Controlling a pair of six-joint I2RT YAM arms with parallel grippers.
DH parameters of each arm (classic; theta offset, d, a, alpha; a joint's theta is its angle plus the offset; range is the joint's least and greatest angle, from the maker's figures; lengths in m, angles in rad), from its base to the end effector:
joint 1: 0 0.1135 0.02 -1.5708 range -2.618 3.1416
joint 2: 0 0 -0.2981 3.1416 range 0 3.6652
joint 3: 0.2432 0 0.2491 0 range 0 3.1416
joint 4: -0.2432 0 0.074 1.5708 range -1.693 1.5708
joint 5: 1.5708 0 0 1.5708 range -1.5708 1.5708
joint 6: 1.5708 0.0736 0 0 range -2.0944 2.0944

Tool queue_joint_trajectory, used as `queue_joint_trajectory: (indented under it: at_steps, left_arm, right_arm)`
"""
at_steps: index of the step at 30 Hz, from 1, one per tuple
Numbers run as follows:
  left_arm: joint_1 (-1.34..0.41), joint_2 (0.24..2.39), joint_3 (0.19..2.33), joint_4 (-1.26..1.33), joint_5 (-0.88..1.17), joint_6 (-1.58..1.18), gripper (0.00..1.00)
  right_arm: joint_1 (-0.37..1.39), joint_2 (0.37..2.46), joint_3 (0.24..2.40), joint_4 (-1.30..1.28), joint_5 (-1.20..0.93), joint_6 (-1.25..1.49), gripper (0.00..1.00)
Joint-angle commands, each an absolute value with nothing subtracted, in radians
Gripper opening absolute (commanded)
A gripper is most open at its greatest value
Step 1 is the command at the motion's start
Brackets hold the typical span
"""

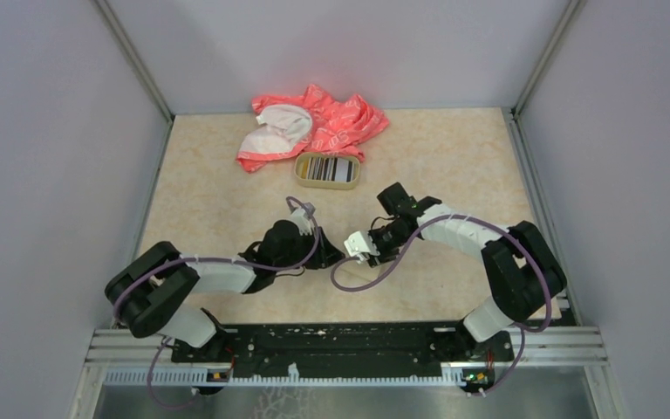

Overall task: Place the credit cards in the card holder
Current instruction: Open the card holder at the center of the board.

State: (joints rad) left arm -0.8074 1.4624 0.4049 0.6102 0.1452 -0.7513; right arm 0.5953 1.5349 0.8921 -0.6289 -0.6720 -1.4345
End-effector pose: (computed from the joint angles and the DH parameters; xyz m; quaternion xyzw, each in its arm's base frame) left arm 0.1936 -0.2177 0.1652 0.0623 0.8427 -0.4171 0.3348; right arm 0.2041 0.1936 0.1887 -0.8189 0.4509 0.2404 0.2613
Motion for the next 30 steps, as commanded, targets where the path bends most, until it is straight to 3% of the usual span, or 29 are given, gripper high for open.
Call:
queue_joint_trajectory:
  at_steps: [1, 13, 25, 27, 30]
  left_arm:
    - [-0.812, 1.511, 0.46, 0.577, 0.158, -0.748, 0.47]
    - [-0.811, 1.609, 0.517, 0.539, 0.221, -0.732, 0.34]
    - [-0.811, 1.669, 0.538, 0.55, 0.284, -0.704, 0.18]
    - [-0.812, 1.678, 0.54, 0.555, 0.291, -0.703, 0.18]
    - [-0.811, 1.689, 0.54, 0.559, 0.299, -0.698, 0.18]
  right_arm:
    - [0.618, 1.549, 0.919, -0.564, -0.664, -1.386, 0.41]
    - [0.652, 1.639, 0.926, -0.539, -0.555, -1.331, 0.4]
    - [0.693, 1.668, 0.963, -0.554, -0.51, -1.265, 0.18]
    - [0.693, 1.66, 0.959, -0.556, -0.518, -1.268, 0.2]
    - [0.693, 1.632, 0.93, -0.535, -0.524, -1.278, 0.35]
